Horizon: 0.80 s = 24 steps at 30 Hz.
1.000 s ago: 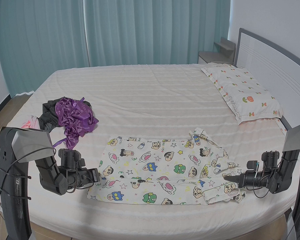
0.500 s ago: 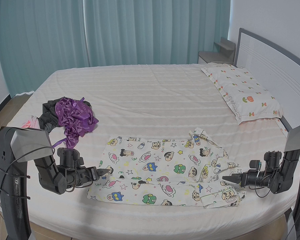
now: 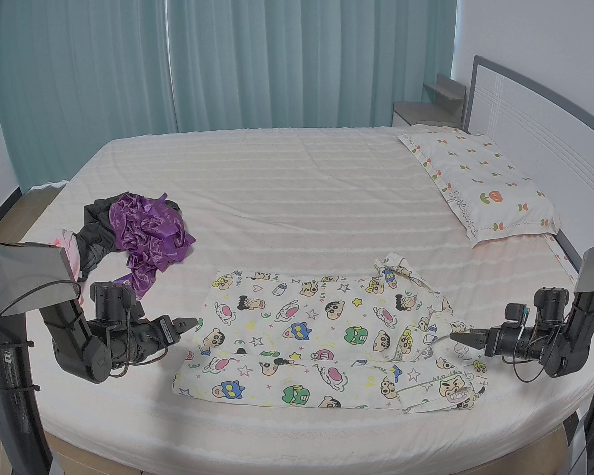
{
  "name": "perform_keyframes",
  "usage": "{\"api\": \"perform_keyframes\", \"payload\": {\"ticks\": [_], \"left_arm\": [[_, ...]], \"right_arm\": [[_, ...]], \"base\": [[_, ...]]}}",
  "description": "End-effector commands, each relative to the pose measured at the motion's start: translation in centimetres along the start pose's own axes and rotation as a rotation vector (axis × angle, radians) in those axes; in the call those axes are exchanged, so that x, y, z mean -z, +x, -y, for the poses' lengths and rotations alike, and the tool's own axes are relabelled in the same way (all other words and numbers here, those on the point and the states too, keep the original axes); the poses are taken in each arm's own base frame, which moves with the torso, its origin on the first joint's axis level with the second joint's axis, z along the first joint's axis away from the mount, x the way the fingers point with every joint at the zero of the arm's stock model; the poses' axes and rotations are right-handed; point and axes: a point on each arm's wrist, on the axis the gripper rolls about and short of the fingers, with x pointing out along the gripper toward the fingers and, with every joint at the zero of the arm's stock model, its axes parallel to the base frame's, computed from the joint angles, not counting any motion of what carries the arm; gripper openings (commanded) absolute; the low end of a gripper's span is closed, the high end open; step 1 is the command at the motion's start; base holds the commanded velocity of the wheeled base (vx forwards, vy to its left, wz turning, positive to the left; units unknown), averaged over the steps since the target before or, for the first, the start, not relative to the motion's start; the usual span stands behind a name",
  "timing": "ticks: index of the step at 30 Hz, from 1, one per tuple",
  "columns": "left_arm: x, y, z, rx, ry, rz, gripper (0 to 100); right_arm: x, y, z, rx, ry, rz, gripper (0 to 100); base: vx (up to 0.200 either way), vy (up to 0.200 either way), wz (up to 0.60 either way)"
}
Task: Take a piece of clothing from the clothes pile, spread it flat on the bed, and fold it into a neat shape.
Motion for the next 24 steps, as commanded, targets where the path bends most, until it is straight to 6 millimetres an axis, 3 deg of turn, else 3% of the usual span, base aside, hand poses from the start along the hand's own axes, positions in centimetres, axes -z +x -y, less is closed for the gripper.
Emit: {"api": "perform_keyframes", "payload": {"ticks": [1,8,11,19,24], "left_arm": [[-0.2,-0.2,0.4,0.017,0.012,0.021,100],[-0.3,-0.1,0.5,0.028,0.015,0.036,100],[-0.8,0.8,0.9,0.045,0.026,0.052,100],[-3.6,6.1,2.5,0.028,0.051,0.129,100],[-5.1,10.8,3.2,-0.035,0.054,0.119,100]], "right_arm": [[-1.0,-0.5,-0.4,0.001,0.001,0.033,100],[-1.1,-0.5,-0.3,-0.001,-0.011,0.047,100],[-1.0,-0.3,-0.5,-0.007,-0.015,0.044,100],[-0.9,-0.2,-0.8,-0.015,-0.016,0.039,100],[-0.8,-0.2,-0.9,-0.015,-0.015,0.035,100]], "base": [[0.200,0.000,0.00],[0.029,0.000,0.00],[0.000,0.000,0.00],[0.000,0.000,0.00],[0.000,0.000,0.00]]}}
